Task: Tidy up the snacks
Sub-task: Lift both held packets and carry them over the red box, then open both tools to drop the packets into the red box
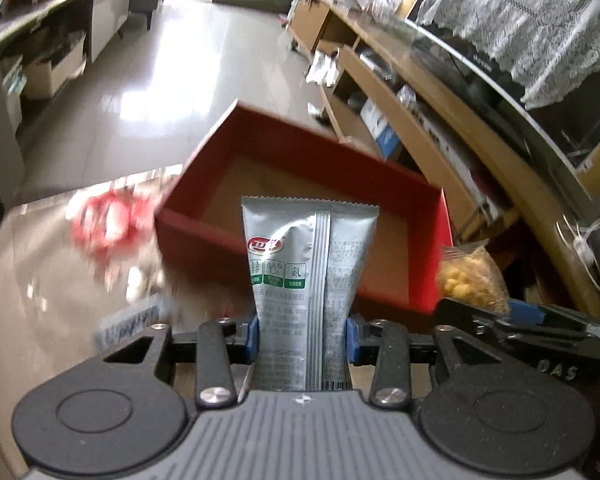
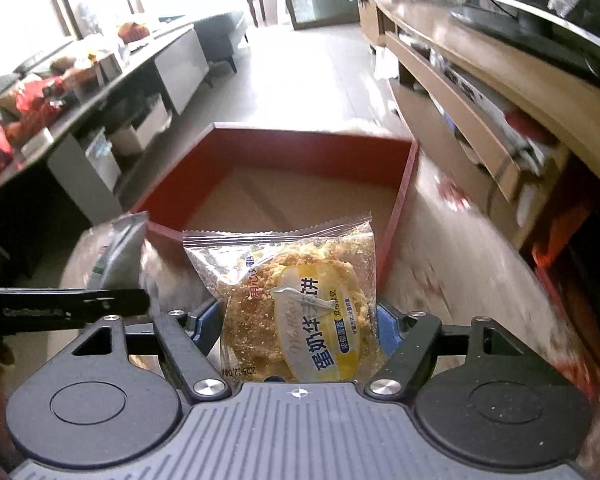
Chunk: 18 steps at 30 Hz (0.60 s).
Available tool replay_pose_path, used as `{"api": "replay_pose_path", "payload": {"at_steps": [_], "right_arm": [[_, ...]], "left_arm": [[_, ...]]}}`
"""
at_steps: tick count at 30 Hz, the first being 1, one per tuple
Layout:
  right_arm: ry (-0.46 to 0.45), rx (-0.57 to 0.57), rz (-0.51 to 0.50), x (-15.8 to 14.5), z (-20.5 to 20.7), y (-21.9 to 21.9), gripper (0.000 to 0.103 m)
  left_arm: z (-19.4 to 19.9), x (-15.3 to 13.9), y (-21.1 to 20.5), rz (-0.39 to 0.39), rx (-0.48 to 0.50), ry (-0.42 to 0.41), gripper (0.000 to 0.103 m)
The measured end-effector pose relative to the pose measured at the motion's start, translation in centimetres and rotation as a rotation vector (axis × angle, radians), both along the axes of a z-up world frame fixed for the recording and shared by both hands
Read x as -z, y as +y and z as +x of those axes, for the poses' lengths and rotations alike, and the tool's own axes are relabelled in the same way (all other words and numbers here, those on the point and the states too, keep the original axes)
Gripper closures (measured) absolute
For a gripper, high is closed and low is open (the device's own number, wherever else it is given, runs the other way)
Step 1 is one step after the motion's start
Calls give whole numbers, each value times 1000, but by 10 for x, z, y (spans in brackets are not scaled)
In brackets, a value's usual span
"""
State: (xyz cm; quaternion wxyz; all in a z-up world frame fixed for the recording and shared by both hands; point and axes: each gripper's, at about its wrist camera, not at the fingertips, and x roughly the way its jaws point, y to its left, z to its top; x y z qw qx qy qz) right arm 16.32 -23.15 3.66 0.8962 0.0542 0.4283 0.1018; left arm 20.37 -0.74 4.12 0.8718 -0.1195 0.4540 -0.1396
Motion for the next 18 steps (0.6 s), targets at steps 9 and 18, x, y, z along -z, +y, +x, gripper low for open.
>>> {"api": "replay_pose_path", "payload": {"at_steps": [9,18], "right_arm": [[-2,37,10,17,72,16,24],[28,67,7,44,110,15,24]], "left_arm": [[80,7,-23,65,-47,-54,61],[127,34,-43,129,-42,-52,61]]}}
